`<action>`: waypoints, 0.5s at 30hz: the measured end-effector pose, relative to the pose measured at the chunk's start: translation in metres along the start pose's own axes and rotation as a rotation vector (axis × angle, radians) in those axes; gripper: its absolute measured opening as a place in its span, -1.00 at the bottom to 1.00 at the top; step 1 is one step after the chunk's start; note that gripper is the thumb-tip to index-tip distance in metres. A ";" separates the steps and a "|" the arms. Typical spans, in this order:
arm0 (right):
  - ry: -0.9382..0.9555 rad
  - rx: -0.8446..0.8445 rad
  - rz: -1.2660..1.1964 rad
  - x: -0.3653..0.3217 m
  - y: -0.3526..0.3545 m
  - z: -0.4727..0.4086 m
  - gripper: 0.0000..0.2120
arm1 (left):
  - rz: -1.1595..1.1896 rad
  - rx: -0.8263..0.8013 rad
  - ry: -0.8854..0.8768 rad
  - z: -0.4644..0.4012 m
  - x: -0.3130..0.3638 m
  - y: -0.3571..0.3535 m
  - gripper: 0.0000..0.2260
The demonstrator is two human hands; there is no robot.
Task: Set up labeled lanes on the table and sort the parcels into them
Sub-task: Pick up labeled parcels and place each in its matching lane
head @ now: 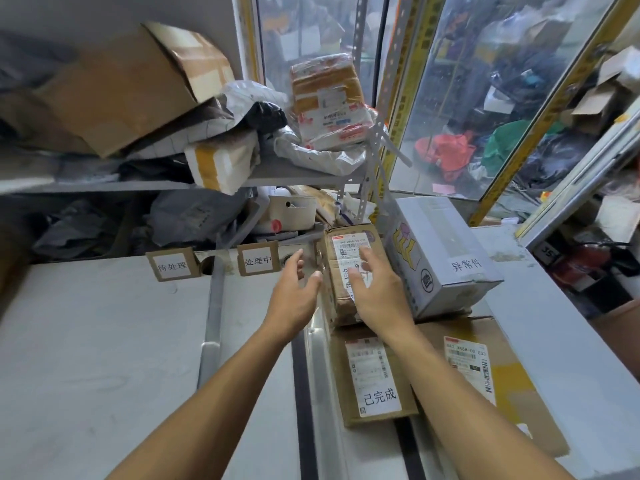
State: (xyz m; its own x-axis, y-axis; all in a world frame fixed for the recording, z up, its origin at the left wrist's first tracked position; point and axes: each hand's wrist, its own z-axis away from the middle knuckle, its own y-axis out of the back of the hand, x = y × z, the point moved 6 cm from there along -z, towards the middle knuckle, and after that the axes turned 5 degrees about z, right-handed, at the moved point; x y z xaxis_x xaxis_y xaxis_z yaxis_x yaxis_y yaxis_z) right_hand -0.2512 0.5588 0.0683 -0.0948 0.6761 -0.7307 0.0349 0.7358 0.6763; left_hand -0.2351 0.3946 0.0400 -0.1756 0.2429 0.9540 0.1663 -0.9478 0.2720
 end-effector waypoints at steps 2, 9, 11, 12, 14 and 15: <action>0.038 -0.037 -0.062 -0.027 -0.013 0.009 -0.52 | -0.028 0.046 -0.052 0.008 0.001 0.028 -0.55; 0.201 -0.185 -0.161 -0.138 -0.093 0.055 -0.51 | -0.073 0.216 -0.103 0.054 -0.016 0.159 -0.68; 0.242 -0.263 -0.179 -0.172 -0.129 0.074 -0.50 | -0.068 0.273 -0.097 0.074 -0.027 0.206 -0.73; 0.259 -0.295 -0.179 -0.189 -0.148 0.085 -0.50 | -0.072 0.309 -0.088 0.084 -0.034 0.231 -0.71; 0.292 -0.343 -0.167 -0.224 -0.186 0.106 -0.51 | -0.072 0.381 -0.053 0.105 -0.050 0.280 -0.68; 0.307 -0.368 -0.158 -0.242 -0.206 0.118 -0.51 | -0.070 0.414 -0.036 0.117 -0.059 0.305 -0.67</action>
State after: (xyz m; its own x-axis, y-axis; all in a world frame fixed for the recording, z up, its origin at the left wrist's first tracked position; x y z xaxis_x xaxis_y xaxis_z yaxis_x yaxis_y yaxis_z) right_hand -0.1183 0.2482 0.0948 -0.3609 0.4739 -0.8033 -0.3514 0.7287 0.5878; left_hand -0.0608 0.1153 0.0817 -0.1677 0.3182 0.9331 0.5319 -0.7677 0.3574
